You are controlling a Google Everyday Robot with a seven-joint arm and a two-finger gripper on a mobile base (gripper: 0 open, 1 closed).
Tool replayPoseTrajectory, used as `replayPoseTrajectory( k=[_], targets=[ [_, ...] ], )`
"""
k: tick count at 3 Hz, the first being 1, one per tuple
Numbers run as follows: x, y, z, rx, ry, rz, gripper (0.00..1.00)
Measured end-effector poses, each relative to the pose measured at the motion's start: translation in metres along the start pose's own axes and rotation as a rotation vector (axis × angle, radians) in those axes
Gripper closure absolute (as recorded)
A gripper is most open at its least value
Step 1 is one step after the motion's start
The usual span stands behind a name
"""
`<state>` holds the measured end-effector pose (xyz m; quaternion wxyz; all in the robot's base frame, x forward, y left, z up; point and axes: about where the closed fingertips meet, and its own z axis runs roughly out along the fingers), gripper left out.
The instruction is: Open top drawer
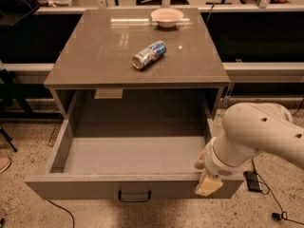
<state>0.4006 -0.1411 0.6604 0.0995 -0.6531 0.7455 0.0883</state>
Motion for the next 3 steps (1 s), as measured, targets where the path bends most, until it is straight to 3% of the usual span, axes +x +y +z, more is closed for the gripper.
replayPoseTrajectory(
  k=[1,3],
  targets=[
    [0.003,-0.006,-0.019,0.023,-0.034,-0.013,0.00],
    [0.041,-0.036,-0.133,0.218,-0.126,0.001,0.00]
  ],
)
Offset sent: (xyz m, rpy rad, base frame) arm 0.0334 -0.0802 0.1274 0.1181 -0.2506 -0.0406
